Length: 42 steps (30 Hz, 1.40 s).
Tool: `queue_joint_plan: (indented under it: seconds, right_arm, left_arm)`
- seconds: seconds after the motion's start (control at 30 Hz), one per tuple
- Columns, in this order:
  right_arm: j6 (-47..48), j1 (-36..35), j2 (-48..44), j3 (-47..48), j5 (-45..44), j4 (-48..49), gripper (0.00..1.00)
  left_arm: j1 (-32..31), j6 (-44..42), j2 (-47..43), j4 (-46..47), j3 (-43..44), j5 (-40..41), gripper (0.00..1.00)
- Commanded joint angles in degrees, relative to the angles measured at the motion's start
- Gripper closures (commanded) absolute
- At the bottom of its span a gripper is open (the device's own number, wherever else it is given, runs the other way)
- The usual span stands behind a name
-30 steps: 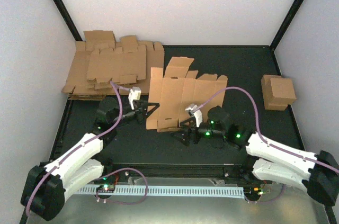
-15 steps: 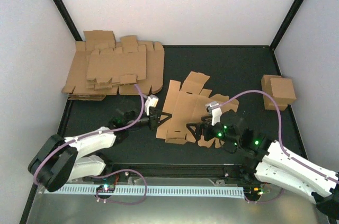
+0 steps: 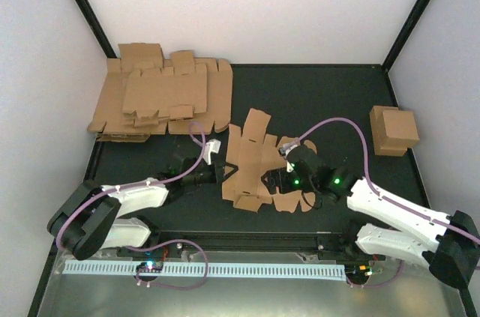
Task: Fold the paper box
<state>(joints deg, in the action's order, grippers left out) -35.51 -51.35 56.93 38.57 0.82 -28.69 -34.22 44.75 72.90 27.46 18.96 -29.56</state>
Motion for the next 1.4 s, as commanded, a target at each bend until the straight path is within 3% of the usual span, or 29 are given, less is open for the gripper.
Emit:
queue_joint_plan:
  seconds: [0.0, 0.13, 0.17, 0.33, 0.43, 0.53, 0.7, 0.77, 0.93, 1.03, 1.37]
  right_arm:
    - [-1.6, 2.6, 2.3, -2.2, 3.6, 2.0, 0.07]
    - [-1.5, 4.2, 4.9, -3.1, 3.8, 2.3, 0.08]
    - [-1.4, 4.6, 5.2, -3.1, 3.6, 2.0, 0.08]
    - [-0.4, 6.0, 3.5, -3.7, 1.8, 0.9, 0.08]
    - [1.0, 6.4, 1.7, -4.8, 3.2, 2.3, 0.07]
    - [2.6, 6.5, 2.4, -4.9, 7.9, 4.5, 0.14]
    - [3.8, 6.5, 6.6, -3.7, 16.3, 9.2, 0.30]
    - [3.6, 6.4, 9.3, -3.5, 21.3, 12.6, 0.40]
    - [3.3, 5.5, 18.1, -1.6, 25.3, 17.0, 0.95]
    - [3.4, 5.0, 21.4, -0.7, 24.6, 17.8, 0.98]
    - [3.7, 4.9, 28.2, 1.3, 19.2, 17.8, 0.98]
  left_arm:
    - [-0.3, 2.8, 0.1, -5.3, -0.2, 3.8, 0.82]
    - [-0.3, 1.8, -1.1, -14.0, 1.4, 8.6, 0.41]
    - [-0.3, 1.5, -2.6, -16.5, 1.7, 11.2, 0.35]
    - [-0.2, -2.6, -13.6, -35.9, 6.2, 30.4, 0.17]
    - [-0.1, -7.4, -18.8, -37.4, 6.1, 33.0, 0.15]
    - [-0.1, -11.5, -19.4, -34.2, 6.2, 27.4, 0.19]
    - [-0.1, -14.6, -12.0, -34.1, 12.3, 12.8, 0.40]
    - [-0.1, -14.8, -7.3, -33.5, 14.5, 8.1, 0.47]
    - [-0.2, -15.6, 4.5, -29.1, 16.9, -0.5, 0.74]
    - [-0.2, -15.1, 8.3, -27.4, 17.0, -0.2, 0.85]
    - [-0.2, -14.7, 12.2, -32.6, 17.8, 12.5, 0.82]
